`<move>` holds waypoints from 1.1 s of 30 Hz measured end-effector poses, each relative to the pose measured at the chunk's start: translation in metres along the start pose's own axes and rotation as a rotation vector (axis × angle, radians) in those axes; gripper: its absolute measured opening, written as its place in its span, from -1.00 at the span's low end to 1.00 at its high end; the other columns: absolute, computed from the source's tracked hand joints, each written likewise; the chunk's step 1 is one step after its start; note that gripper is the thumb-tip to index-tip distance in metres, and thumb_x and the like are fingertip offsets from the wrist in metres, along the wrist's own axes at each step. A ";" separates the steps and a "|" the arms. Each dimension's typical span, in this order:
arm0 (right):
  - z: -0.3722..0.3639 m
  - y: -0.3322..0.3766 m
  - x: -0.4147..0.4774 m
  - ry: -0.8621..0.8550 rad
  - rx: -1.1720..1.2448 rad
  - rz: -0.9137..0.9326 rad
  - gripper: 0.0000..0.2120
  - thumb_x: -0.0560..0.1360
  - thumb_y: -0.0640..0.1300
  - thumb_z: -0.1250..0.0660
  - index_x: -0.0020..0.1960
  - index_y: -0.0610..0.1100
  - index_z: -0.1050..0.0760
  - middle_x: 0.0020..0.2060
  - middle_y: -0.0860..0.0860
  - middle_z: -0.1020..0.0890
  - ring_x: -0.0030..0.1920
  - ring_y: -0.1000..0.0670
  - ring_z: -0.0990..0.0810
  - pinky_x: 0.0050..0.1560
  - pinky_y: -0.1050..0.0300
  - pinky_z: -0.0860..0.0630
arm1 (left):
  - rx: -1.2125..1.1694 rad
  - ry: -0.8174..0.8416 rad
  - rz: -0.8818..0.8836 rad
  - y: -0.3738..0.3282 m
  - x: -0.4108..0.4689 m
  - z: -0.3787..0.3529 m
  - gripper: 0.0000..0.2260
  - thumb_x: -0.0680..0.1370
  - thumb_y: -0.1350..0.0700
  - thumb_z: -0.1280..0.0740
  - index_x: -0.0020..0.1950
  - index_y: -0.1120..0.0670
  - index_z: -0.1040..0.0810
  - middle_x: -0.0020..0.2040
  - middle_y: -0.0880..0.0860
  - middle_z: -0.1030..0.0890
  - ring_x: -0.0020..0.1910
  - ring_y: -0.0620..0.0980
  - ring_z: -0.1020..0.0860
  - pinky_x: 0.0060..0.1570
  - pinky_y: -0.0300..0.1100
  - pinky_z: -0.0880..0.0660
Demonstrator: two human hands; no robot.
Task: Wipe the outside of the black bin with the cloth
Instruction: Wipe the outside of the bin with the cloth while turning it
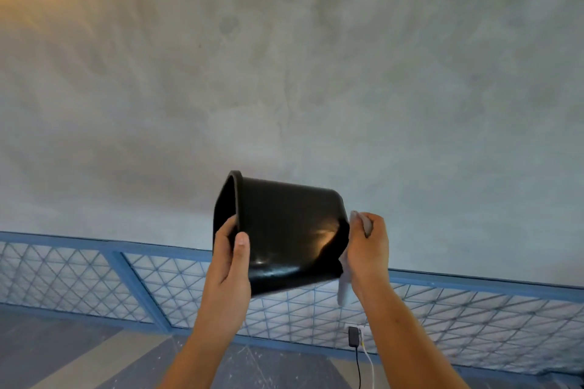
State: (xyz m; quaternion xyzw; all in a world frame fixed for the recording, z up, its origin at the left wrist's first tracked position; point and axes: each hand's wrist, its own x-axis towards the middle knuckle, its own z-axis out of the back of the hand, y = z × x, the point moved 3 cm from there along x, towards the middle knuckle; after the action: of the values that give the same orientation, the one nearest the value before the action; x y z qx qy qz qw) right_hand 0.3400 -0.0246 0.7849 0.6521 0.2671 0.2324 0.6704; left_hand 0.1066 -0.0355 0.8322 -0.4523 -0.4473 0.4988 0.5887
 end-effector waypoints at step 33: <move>-0.041 0.051 -0.041 -0.008 -0.418 0.848 -0.83 0.52 -0.32 -0.43 0.07 -0.13 -0.64 -0.02 0.00 -0.50 -0.11 -0.11 -0.60 0.02 -0.08 -0.65 | -0.116 -0.390 -0.035 0.002 0.001 0.017 -0.62 0.72 -0.10 -0.16 -0.09 0.05 -0.65 -0.25 0.03 -0.66 -0.31 -0.25 -0.57 -0.26 -0.31 -0.47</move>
State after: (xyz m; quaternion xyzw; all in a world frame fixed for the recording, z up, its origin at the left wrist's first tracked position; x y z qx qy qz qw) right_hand 0.2836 -0.0187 0.8380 0.5557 -0.0779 0.5321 0.6341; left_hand 0.0898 -0.0324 0.8339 -0.3726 -0.5886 0.5400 0.4723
